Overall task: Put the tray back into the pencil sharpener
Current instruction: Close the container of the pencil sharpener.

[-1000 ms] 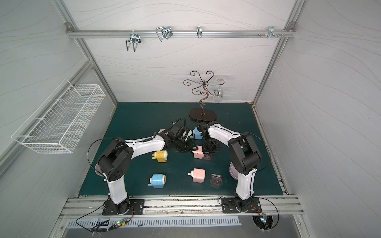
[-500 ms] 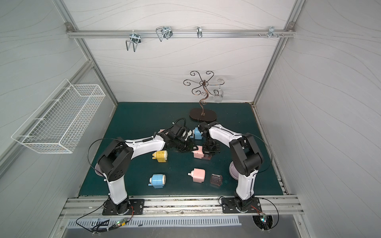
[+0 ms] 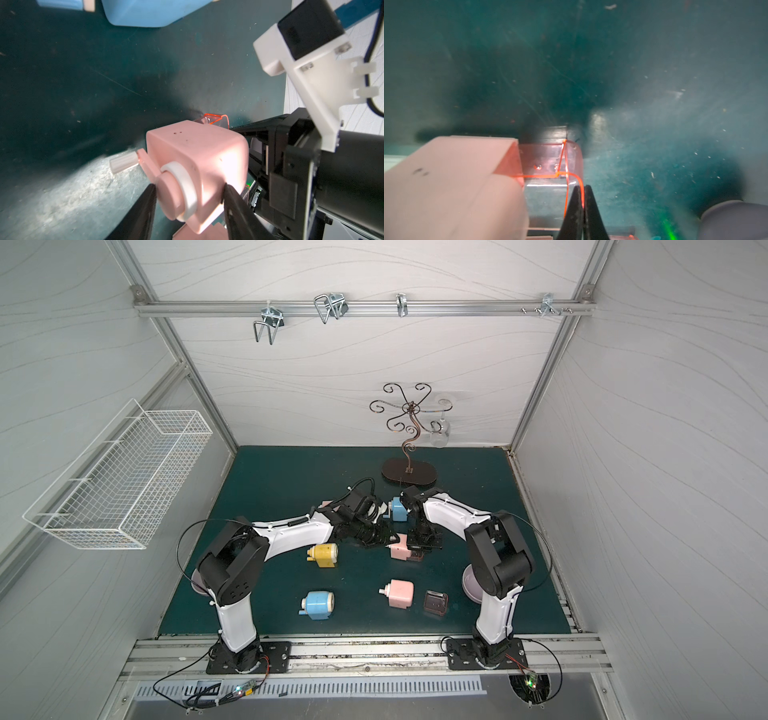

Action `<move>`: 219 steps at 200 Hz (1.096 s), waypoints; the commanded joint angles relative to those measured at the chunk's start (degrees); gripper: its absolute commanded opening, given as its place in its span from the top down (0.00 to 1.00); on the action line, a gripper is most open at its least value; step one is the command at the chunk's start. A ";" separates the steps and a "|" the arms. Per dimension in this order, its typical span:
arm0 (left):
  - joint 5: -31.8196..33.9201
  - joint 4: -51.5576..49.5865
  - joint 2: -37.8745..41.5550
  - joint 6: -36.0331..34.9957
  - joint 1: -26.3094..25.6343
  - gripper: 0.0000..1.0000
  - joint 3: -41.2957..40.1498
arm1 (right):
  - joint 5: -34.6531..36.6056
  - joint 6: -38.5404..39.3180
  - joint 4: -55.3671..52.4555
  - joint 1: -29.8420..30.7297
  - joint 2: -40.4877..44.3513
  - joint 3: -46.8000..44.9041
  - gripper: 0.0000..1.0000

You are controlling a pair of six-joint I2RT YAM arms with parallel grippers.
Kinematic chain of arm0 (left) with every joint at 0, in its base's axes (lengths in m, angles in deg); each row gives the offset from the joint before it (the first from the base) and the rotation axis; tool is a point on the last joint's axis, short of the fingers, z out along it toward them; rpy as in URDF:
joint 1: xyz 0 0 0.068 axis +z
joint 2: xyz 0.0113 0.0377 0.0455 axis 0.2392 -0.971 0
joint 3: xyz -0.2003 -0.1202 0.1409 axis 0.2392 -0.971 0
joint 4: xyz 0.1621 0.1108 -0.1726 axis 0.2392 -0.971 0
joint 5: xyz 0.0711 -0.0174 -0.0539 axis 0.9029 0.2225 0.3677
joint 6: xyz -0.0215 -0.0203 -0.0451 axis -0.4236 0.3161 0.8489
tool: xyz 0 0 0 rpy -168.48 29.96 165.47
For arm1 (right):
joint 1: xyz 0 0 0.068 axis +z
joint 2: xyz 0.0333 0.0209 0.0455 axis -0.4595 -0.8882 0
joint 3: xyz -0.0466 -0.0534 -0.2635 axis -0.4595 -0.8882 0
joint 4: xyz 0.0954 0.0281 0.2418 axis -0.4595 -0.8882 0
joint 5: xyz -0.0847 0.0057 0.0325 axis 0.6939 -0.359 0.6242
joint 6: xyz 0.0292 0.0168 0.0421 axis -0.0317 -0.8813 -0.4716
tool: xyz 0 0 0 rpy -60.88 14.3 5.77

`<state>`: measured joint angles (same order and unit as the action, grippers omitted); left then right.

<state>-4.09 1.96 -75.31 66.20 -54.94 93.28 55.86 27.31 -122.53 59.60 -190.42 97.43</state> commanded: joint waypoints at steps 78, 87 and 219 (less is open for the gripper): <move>-0.67 0.55 -2.33 -0.67 -0.63 0.46 2.33 | -3.95 0.97 2.11 0.77 2.28 0.13 1.00; -0.63 0.56 -2.37 -0.64 -0.65 0.46 2.33 | -4.02 1.02 2.19 0.82 2.38 0.16 1.00; -0.57 0.54 -2.29 -0.60 -0.82 0.47 2.12 | -4.74 0.85 3.10 1.41 5.28 -0.73 0.96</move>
<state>-5.20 2.09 -75.90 66.23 -55.01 94.00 53.91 27.92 -120.19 60.13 -188.60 96.60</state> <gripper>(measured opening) 0.536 0.059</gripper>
